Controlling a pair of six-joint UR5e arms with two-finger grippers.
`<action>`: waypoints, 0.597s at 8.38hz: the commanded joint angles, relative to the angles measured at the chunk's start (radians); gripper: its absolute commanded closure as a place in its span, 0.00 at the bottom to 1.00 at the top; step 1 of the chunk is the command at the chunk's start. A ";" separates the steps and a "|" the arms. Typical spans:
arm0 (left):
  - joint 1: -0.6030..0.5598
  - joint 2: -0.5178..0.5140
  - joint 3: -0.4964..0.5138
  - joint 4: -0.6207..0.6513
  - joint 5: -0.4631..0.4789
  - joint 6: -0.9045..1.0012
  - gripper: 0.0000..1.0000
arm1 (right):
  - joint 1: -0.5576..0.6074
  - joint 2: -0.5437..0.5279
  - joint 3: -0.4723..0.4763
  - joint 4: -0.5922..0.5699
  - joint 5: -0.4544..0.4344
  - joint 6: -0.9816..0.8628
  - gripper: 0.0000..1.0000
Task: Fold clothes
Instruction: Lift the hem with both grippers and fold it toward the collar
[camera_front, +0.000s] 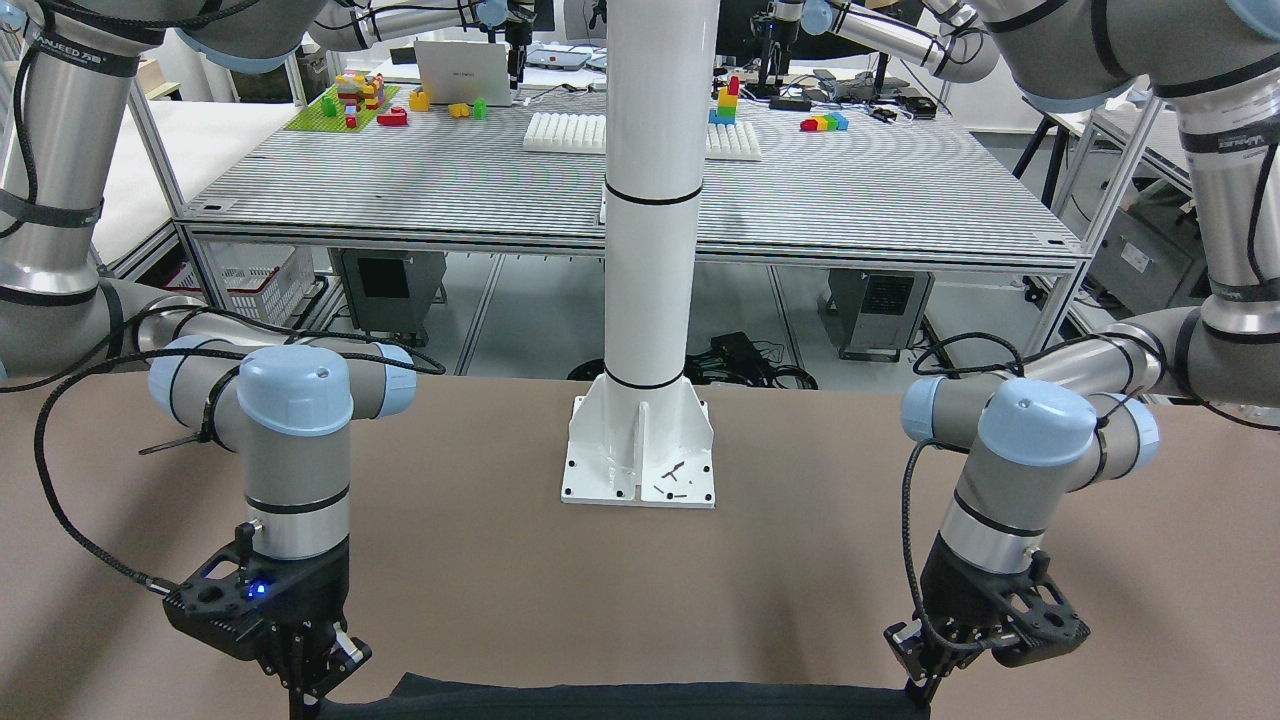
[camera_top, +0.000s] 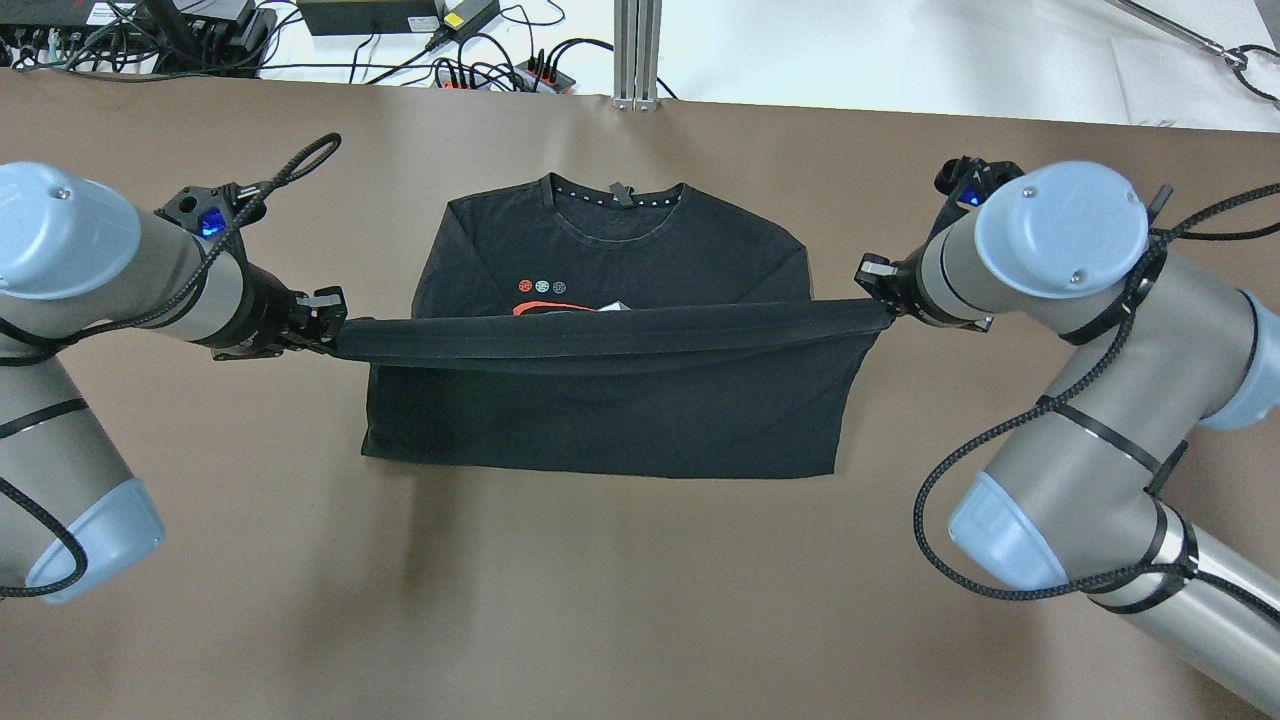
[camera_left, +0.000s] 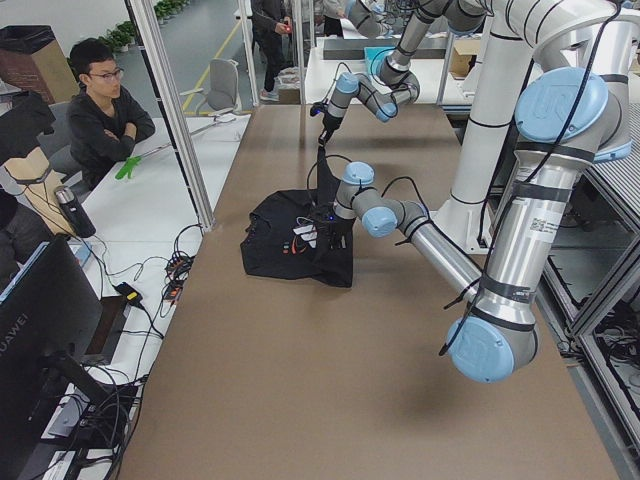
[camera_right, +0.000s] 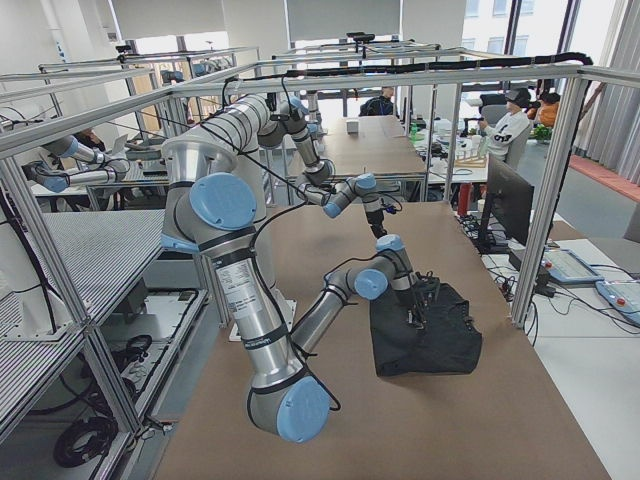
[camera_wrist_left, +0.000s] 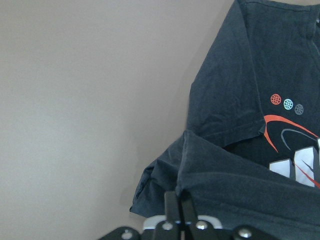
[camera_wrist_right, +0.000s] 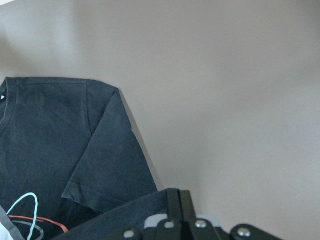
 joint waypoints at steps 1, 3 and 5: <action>-0.010 0.001 0.013 0.000 0.007 0.003 1.00 | 0.022 0.101 -0.139 0.009 0.001 -0.021 1.00; -0.019 -0.026 0.088 -0.003 0.012 0.011 1.00 | 0.024 0.158 -0.243 0.043 -0.005 -0.025 1.00; -0.073 -0.089 0.181 -0.007 0.011 0.096 1.00 | 0.036 0.187 -0.355 0.144 -0.008 -0.025 1.00</action>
